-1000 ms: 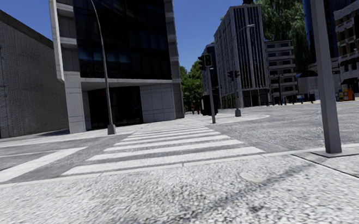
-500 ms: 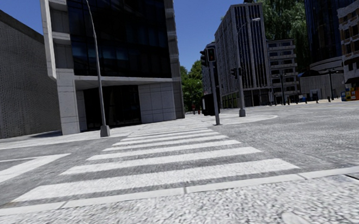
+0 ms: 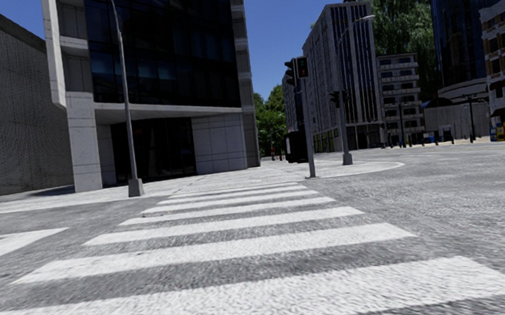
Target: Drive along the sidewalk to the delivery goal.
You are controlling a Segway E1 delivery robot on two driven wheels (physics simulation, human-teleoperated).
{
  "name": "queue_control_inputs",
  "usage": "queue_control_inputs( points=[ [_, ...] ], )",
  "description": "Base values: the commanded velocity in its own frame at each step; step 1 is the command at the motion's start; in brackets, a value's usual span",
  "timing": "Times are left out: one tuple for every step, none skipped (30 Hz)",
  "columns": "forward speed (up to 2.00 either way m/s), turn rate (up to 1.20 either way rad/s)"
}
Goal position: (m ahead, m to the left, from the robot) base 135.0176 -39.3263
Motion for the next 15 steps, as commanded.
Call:
queue_control_inputs(
  points=[
    [2.00,0.00],
    [2.00,0.00],
    [2.00,0.00],
    [2.00,0.00],
    [2.00,0.00],
    [2.00,0.00],
    [2.00,0.00],
    [2.00,0.00],
    [2.00,0.00],
    [2.00,0.00],
    [2.00,0.00],
    [2.00,0.00],
    [2.00,0.00],
    [2.00,0.00],
    [2.00,0.00]
  ],
)
